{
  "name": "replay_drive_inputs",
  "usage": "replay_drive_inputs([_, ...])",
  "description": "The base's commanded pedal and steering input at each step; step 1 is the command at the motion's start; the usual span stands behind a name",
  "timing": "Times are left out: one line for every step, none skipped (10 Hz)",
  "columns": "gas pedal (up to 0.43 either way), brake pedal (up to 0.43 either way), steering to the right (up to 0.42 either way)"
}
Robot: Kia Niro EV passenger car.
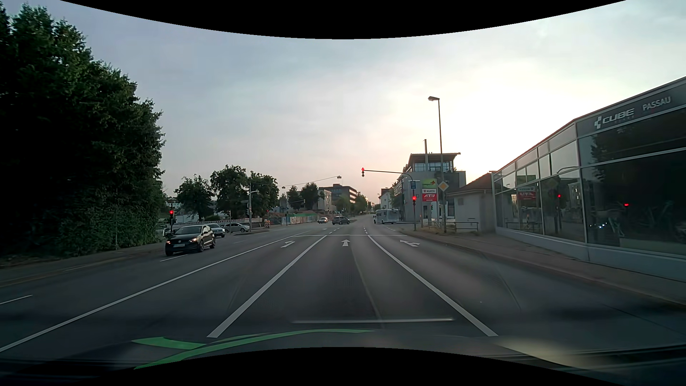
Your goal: Follow the waypoints while adhering to traffic rules and regulations
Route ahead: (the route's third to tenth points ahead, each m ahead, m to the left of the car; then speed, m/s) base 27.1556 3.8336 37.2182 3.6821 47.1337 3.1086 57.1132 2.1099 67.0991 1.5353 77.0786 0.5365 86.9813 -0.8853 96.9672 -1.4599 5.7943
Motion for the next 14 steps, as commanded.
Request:
replay_drive_inputs([0.0, 0.104, 0.005])
replay_drive_inputs([0.0, 0.104, 0.005])
replay_drive_inputs([0.0, 0.11, 0.005])
replay_drive_inputs([0.0, 0.11, 0.005])
replay_drive_inputs([0.0, 0.11, 0.004])
replay_drive_inputs([0.0, 0.116, 0.004])
replay_drive_inputs([0.0, 0.116, 0.004])
replay_drive_inputs([0.0, 0.116, 0.005])
replay_drive_inputs([0.0, 0.122, 0.004])
replay_drive_inputs([0.0, 0.122, 0.004])
replay_drive_inputs([0.0, 0.122, 0.004])
replay_drive_inputs([0.0, 0.122, 0.004])
replay_drive_inputs([0.0, 0.122, 0.004])
replay_drive_inputs([0.0, 0.122, 0.005])
